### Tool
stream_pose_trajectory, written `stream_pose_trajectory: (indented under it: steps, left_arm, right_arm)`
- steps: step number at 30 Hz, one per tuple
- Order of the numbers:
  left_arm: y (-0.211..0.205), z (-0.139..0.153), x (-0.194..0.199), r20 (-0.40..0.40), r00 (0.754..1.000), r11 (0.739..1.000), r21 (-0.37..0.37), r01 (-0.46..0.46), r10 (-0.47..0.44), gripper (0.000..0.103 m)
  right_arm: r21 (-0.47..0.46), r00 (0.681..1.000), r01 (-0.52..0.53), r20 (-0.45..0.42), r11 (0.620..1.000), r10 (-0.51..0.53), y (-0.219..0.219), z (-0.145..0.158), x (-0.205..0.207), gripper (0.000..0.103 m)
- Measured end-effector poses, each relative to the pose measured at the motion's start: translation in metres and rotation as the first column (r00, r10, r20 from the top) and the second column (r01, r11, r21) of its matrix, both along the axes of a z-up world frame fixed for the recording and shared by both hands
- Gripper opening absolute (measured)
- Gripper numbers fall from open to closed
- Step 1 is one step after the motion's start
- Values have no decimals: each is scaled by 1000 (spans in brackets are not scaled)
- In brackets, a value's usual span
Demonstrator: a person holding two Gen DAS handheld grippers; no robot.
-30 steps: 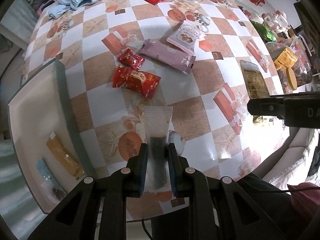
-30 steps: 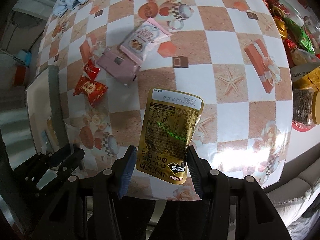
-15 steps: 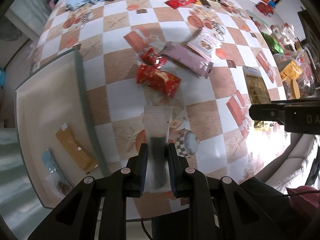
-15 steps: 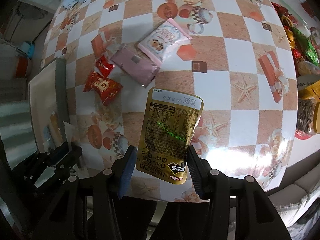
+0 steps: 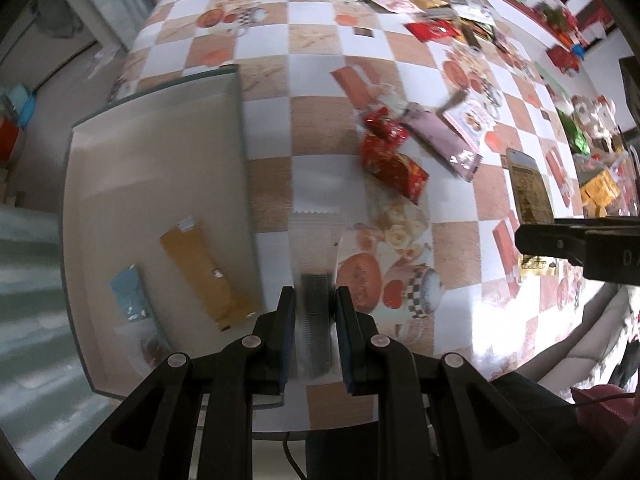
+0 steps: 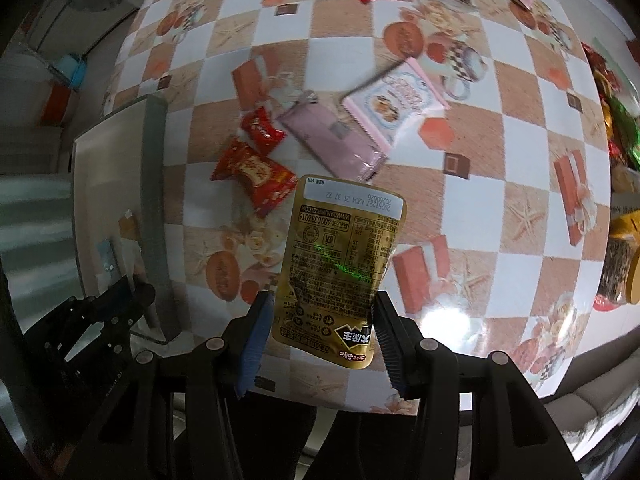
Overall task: Organize snacks
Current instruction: 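Carry the gold packet and clear dark-stick packet over the white tray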
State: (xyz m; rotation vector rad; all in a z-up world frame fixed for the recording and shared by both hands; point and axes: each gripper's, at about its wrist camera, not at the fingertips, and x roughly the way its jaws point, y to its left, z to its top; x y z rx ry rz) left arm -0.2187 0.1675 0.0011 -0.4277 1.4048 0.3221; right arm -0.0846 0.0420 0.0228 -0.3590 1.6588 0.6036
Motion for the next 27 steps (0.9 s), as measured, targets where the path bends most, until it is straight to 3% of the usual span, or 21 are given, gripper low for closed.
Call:
stream_pose_trajectory:
  steps: [27]
  left_arm:
    - [63,3,-50,12,987,987,13,-163,163,21]
  right_arm:
    - [25,982,-188,16,982,188,94,9,-36,52]
